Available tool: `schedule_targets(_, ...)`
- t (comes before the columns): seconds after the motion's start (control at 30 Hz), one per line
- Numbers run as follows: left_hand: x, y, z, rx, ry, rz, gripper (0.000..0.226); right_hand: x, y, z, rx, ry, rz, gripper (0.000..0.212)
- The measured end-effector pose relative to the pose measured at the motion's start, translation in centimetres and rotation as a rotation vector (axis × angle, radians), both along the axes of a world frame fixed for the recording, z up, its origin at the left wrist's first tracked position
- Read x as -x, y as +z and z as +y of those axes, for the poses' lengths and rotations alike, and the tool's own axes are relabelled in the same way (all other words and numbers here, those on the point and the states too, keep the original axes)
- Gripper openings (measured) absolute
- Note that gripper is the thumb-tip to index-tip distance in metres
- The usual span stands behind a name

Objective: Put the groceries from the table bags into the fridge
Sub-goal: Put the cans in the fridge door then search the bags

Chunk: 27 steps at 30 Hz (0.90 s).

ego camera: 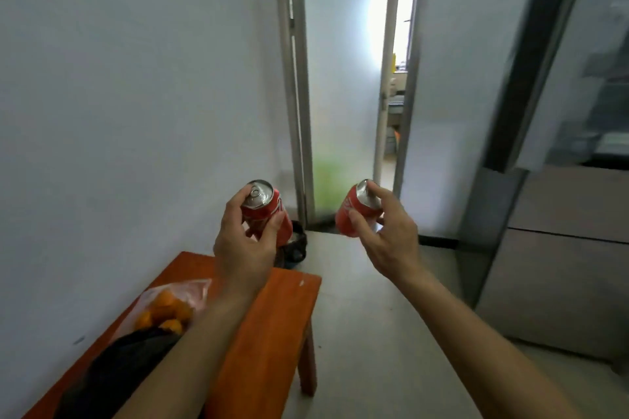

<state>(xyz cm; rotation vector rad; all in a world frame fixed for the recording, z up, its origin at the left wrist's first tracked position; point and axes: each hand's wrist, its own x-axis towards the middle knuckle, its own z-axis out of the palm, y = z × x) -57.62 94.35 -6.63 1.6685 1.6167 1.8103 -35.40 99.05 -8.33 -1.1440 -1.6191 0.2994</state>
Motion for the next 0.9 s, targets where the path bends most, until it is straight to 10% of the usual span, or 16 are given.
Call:
schedule_targets(0.47, -31.2, -1.3, 5.1, 0.032, -0.632, 0.046, 0.068, -29.6, -1.8, -7.5, -0.029, -0.660, -0.073, 0.056)
schedule_targets(0.9, -55.6, 1.2, 15.8, -0.026, -0.616, 0.057, 0.070, -54.0, 2.5, 2.0, -0.051, -0.720, -0.124, 0.054)
